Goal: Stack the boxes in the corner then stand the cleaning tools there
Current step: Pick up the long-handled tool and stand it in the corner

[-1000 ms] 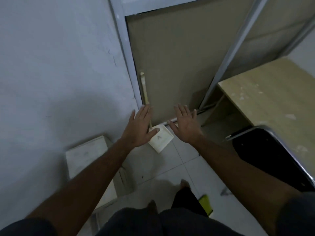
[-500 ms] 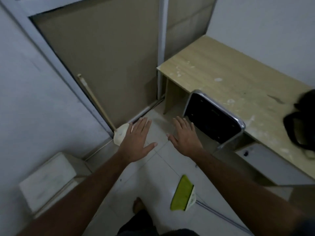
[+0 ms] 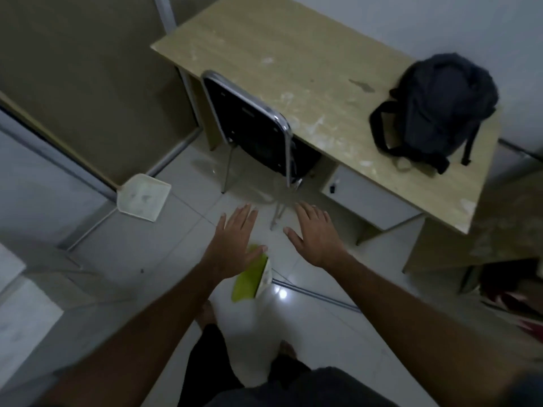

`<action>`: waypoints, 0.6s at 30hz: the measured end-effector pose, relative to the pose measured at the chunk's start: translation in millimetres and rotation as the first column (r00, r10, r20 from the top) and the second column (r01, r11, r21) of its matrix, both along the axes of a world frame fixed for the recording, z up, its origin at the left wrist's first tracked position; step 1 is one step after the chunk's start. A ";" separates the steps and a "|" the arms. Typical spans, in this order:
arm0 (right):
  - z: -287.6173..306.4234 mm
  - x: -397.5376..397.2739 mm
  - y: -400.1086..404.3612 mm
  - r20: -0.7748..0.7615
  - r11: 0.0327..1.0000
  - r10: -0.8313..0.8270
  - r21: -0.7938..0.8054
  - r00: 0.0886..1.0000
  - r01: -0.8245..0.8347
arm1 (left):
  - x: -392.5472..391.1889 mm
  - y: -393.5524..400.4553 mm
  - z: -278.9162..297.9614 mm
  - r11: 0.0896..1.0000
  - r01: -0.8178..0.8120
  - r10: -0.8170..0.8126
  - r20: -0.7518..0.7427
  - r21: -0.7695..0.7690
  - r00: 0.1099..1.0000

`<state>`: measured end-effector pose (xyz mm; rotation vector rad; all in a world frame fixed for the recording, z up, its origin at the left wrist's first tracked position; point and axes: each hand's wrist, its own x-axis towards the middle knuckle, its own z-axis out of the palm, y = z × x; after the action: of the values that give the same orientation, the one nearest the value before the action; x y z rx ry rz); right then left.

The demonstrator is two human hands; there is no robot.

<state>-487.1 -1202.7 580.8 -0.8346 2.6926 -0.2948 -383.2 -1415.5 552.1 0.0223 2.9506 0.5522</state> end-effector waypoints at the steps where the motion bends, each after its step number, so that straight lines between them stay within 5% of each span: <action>1: -7.1 3.7 18.5 0.013 1.000 -0.016 0.010 1.000 0.016 | 1.2 17.0 -5.4 1.000 0.008 -0.009 0.019 0.009 1.000; 7: -60.9 22.9 95.3 0.087 0.991 -0.135 0.030 0.987 0.133 | -4.8 73.0 -47.5 0.991 0.130 -0.131 0.083 0.024 0.988; 18: -211.0 56.4 198.1 0.163 0.940 -0.341 0.070 0.926 0.334 | -11.3 170.0 -207.8 0.950 0.301 -0.313 0.234 0.084 0.921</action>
<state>-430.7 -1004.6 369.8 -0.3103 2.6555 -0.3685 -394.5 -1245.5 344.3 0.3876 2.6211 0.5328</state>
